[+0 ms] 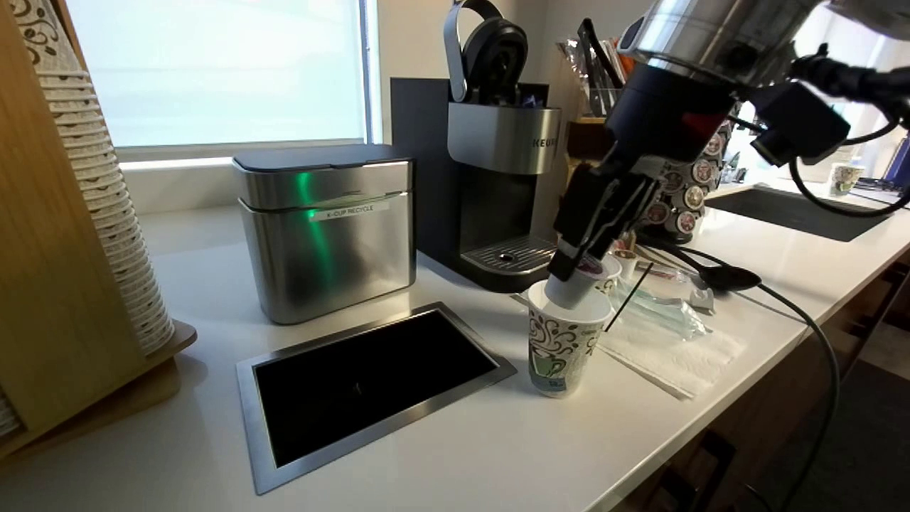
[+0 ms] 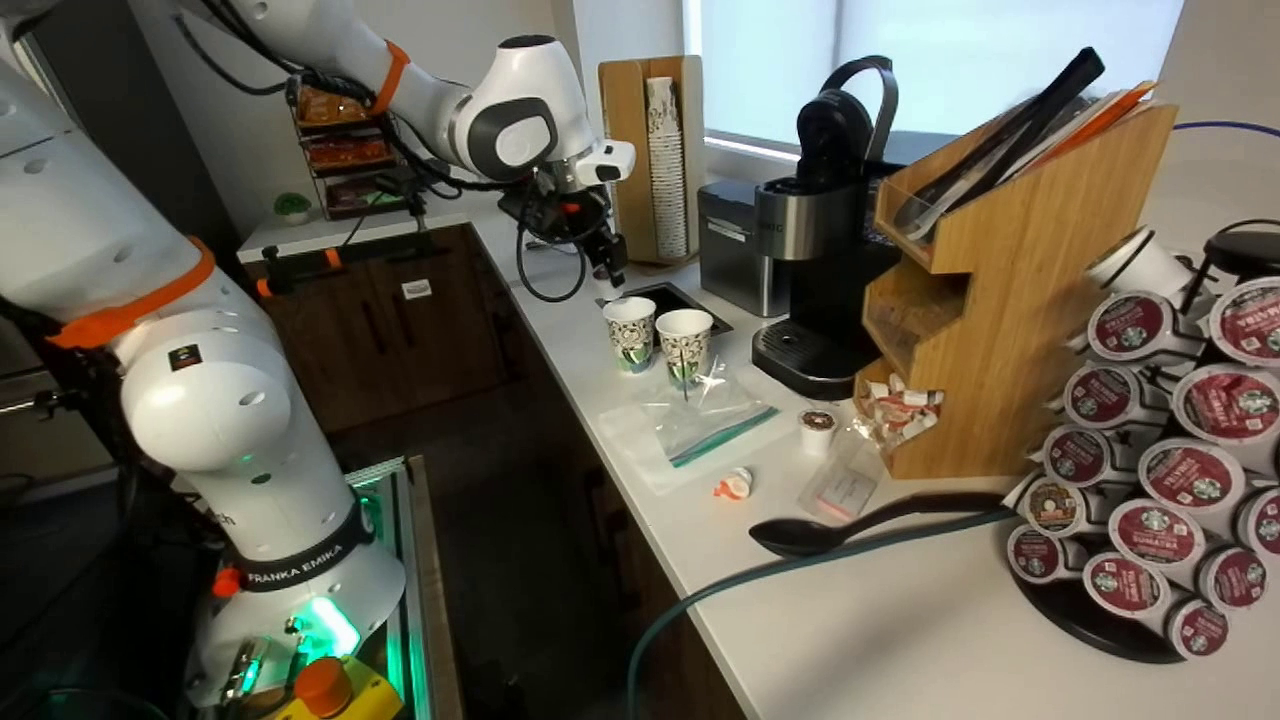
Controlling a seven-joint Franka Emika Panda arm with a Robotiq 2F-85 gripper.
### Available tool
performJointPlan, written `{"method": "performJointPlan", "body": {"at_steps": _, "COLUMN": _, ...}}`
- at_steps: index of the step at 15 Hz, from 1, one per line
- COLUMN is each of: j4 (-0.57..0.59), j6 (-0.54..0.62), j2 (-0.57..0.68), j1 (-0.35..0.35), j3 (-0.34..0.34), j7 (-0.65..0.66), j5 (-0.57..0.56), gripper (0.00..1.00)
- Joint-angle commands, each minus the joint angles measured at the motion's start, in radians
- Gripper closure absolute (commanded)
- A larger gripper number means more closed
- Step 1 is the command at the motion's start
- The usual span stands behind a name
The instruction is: Put the items on the table in the cup
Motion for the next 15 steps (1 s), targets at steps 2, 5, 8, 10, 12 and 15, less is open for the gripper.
{"method": "performJointPlan", "body": {"at_steps": 2, "j4": 0.074, "j6": 0.026, "j2": 0.104, "j1": -0.075, "j3": 0.044, "j7": 0.18, "j5": -0.168, "gripper": 0.71}}
{"method": "performJointPlan", "body": {"at_steps": 5, "j4": 0.089, "j6": 0.011, "j2": 0.135, "j1": -0.093, "j3": 0.051, "j7": 0.258, "j5": -0.262, "gripper": 0.71}}
{"method": "performJointPlan", "body": {"at_steps": 8, "j4": 0.093, "j6": -0.008, "j2": 0.158, "j1": -0.086, "j3": 0.052, "j7": 0.299, "j5": -0.3, "gripper": 0.21}}
{"method": "performJointPlan", "body": {"at_steps": 10, "j4": 0.097, "j6": -0.039, "j2": 0.155, "j1": -0.078, "j3": 0.05, "j7": 0.303, "j5": -0.297, "gripper": 0.15}}
{"method": "performJointPlan", "body": {"at_steps": 12, "j4": 0.093, "j6": -0.08, "j2": 0.131, "j1": -0.074, "j3": 0.047, "j7": 0.299, "j5": -0.289, "gripper": 0.01}}
{"method": "performJointPlan", "body": {"at_steps": 15, "j4": 0.078, "j6": -0.138, "j2": 0.05, "j1": -0.094, "j3": 0.032, "j7": 0.312, "j5": -0.309, "gripper": 0.0}}
